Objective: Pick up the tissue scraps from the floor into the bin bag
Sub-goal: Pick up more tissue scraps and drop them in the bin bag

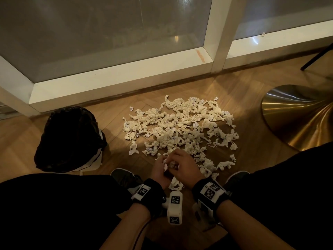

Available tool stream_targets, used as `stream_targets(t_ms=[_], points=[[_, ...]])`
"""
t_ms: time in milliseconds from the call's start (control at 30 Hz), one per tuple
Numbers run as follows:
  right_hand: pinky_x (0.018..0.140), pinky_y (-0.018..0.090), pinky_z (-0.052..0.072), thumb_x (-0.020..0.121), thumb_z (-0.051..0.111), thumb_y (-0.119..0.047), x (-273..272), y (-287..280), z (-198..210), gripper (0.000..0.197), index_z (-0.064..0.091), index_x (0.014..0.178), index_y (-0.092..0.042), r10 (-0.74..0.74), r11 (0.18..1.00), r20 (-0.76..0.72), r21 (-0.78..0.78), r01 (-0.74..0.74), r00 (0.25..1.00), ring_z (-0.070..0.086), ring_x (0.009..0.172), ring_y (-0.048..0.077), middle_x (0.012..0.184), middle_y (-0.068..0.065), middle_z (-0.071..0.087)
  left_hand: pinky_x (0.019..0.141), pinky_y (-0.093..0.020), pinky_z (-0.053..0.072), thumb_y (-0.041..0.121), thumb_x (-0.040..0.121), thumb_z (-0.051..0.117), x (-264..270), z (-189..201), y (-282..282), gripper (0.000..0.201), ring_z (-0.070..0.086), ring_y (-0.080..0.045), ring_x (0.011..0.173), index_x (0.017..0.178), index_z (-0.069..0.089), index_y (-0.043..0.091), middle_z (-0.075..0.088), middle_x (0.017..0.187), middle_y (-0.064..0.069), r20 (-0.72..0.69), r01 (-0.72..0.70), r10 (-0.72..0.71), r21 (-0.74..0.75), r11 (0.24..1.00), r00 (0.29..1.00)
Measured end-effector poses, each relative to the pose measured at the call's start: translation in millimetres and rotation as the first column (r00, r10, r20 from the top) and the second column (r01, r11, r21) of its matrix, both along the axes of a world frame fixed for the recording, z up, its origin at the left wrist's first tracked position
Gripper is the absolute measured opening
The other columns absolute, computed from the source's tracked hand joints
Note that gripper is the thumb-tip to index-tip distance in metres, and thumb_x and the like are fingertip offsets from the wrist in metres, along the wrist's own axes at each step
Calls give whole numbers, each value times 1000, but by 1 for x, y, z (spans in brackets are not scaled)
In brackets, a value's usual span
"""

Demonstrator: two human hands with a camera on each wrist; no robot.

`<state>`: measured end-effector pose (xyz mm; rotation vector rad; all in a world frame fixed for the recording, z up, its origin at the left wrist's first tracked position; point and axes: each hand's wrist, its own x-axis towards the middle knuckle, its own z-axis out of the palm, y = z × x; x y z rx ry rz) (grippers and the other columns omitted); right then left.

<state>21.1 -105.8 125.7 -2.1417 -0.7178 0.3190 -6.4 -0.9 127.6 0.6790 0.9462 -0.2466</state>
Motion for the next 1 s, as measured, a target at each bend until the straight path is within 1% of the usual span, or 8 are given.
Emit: stream_targets(t_ms=[133,200,333,467,567,733,867,1000], points=[[82,36,45,72,69,-17,2,-2,-2,13,70,86,-17,-20,999,76,-42,24,997,47,97,18,98,-2,57,65,-29,53,22,93,47,0,-17,1,28,67,-21,77,89,67,3,66,80,-15,33,-29,31,-47,998,999],[84,38,44,75,67,-20,1,-3,-2,13,70,87,-17,-3,998,70,-59,7,998,44,97,17,98,-2,57,79,-33,53,29,94,49,-1,-24,0,34,64,-23,99,112,59,2,66,101,-13,23,-33,33,-20,999,999],[83,33,44,81,61,-20,-5,1,1,11,66,91,-19,17,998,93,-62,-12,996,45,98,16,105,-2,47,105,-41,43,54,87,56,1,-32,2,62,58,-28,118,124,59,4,63,123,-17,46,-51,53,-38,998,998],[77,35,48,80,62,-19,-6,3,5,16,66,95,-19,38,997,84,-72,-32,996,46,93,16,105,-2,44,101,-41,46,51,79,67,0,-36,6,64,61,-28,115,122,61,4,64,122,-16,62,-71,72,-30,997,995],[83,35,49,82,61,-20,-7,7,13,30,60,112,-18,103,993,-14,-63,-104,995,50,98,18,112,1,45,86,-39,52,48,71,74,4,-43,13,66,61,-28,113,121,62,7,63,121,-17,2,-79,79,6,997,997],[100,15,28,83,68,-28,-3,4,18,67,39,142,-14,50,989,-84,-135,-61,995,37,129,14,145,0,33,61,-28,53,29,95,49,6,-44,17,32,59,-21,88,116,61,6,62,103,-14,-18,-79,80,24,997,997],[101,23,38,87,65,-24,-3,3,8,49,54,131,-8,78,993,-49,-86,-82,996,52,120,18,134,6,53,54,-25,52,22,97,44,2,-42,16,23,57,-18,78,91,61,7,58,81,-10,35,-37,38,-8,999,999],[99,34,43,91,58,-26,-2,3,-6,34,63,123,-17,21,998,66,-58,-17,998,56,112,16,126,0,61,48,-21,48,19,98,37,3,-35,10,29,54,-16,62,77,54,7,53,66,-8,78,-72,76,-56,996,994]])
